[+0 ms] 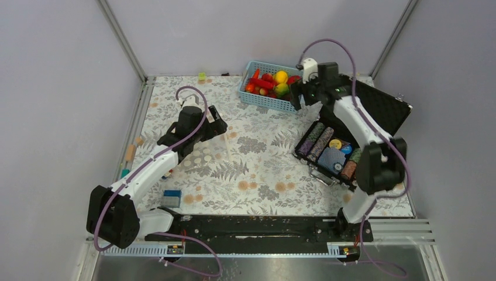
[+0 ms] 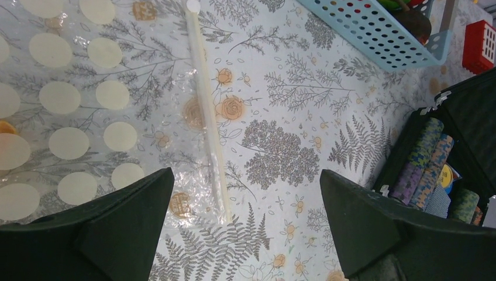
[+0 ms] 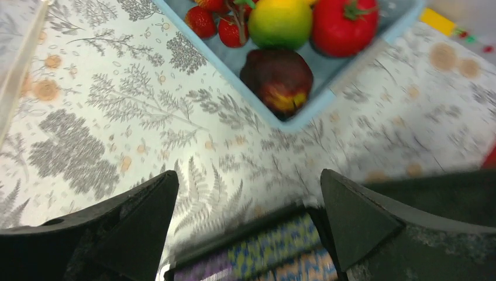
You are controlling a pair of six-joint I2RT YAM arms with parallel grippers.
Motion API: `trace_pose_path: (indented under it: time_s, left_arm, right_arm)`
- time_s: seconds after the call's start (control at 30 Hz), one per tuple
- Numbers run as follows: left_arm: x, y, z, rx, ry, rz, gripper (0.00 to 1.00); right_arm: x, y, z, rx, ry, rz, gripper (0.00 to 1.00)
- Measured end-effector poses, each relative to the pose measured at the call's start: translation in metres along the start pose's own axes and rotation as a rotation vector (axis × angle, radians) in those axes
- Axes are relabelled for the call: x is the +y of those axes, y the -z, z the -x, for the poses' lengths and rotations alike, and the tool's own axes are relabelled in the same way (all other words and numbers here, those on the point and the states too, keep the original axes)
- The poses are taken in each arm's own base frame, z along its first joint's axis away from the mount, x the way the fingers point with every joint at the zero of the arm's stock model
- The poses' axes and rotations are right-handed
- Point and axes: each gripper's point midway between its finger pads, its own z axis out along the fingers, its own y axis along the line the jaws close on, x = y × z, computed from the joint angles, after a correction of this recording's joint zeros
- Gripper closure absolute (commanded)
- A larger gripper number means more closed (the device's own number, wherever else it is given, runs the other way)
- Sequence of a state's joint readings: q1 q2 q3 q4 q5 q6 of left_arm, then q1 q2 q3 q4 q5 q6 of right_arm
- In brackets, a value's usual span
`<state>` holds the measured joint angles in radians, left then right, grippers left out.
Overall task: Place the food in the zip-top bag and seal the zipper
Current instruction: Move the distractor to the center of the board, then move the bin to the center of the board.
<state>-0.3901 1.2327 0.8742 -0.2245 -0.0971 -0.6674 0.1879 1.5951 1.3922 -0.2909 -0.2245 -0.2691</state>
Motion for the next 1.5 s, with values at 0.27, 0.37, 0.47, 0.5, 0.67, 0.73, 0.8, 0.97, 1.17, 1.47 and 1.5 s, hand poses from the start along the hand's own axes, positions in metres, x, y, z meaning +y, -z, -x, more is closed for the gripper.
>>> trace_pose_path:
  time_s: [0.27,0.37,0.47,0.5,0.67,0.73,0.8,0.97,1.17,1.47,1.5]
  left_arm:
    - [0.000,-0.001,-0.005,0.021,-0.005,-0.004,0.01]
    - [0.000,-0.001,-0.005,0.022,-0.006,-0.003,0.01]
    - [0.000,-0.001,-0.005,0.020,-0.005,-0.005,0.01]
    - [0.000,-0.001,-0.005,0.020,-0.005,-0.005,0.01]
    - [0.001,-0.003,-0.007,0.031,-0.006,-0.002,0.01]
    - [0.002,-0.004,-0.009,0.037,-0.007,0.001,0.01]
    - [0.002,-0.005,-0.010,0.040,-0.007,0.002,0.01]
    - [0.002,-0.006,-0.009,0.036,-0.006,0.002,0.01]
    - [0.006,-0.004,-0.013,0.040,-0.006,0.008,0.01]
    - [0.006,0.001,-0.013,0.032,0.004,0.003,0.01]
    - [0.006,0.001,-0.013,0.032,0.005,0.002,0.01]
  right_arm:
    - [0.018,-0.122,-0.014,0.205,0.086,0.119,0.04]
    - [0.018,-0.133,-0.024,0.256,0.096,0.138,0.04]
    - [0.021,-0.135,-0.034,0.302,0.107,0.156,0.04]
    - [0.022,-0.135,-0.036,0.313,0.113,0.160,0.04]
    - [0.026,-0.148,-0.044,0.358,0.152,0.187,0.08]
    - [0.028,-0.156,-0.049,0.380,0.167,0.198,0.09]
    - [0.028,-0.159,-0.049,0.391,0.185,0.201,0.11]
    - [0.036,-0.157,-0.050,0.419,0.222,0.229,0.23]
    - [0.071,-0.151,-0.063,0.483,0.278,0.299,0.28]
    - [0.124,-0.143,-0.073,0.535,0.290,0.360,0.44]
    - [0.129,-0.142,-0.076,0.545,0.272,0.359,0.45]
